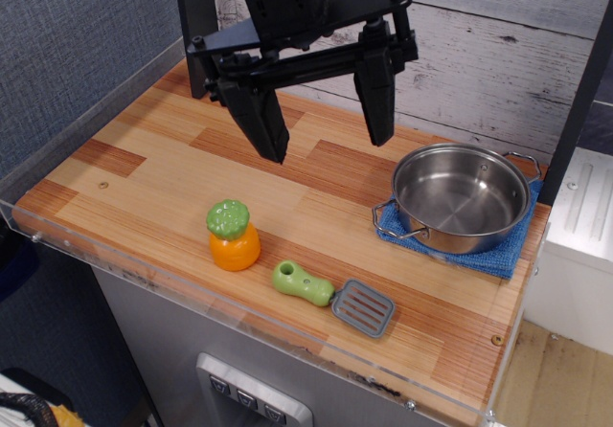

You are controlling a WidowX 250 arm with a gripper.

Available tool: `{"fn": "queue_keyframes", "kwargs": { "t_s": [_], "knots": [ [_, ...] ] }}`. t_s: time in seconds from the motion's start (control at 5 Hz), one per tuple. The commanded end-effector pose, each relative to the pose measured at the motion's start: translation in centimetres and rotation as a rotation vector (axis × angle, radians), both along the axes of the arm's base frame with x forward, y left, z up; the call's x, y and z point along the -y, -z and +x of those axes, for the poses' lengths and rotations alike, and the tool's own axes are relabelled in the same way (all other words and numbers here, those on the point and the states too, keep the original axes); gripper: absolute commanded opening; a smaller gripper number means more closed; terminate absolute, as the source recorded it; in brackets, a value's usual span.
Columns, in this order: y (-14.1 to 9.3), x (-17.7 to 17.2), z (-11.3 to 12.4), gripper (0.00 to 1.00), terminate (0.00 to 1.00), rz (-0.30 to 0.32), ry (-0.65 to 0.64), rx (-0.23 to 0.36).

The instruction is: Put the utensil in the left back table corner

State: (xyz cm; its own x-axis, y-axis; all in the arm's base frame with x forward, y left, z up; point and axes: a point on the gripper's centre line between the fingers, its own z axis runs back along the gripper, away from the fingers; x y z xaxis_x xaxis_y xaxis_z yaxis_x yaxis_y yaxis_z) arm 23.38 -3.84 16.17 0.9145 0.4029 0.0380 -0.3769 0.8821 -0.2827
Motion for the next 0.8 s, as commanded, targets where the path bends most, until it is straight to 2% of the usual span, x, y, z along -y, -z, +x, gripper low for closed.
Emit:
{"fn": "queue_keyframes", "kwargs": {
  "t_s": [0.0,0.2,0.6],
  "knots": [
    [0.0,0.0,0.0,1.0,0.0,0.0,0.0,0.0],
    [-0.2,-0.6,-0.5,1.0,0.0,-0.057,-0.11,0.02],
    [0.8,-0.4,-1.3,1.0,0.0,-0.118,-0.367,0.044]
  ]
}}
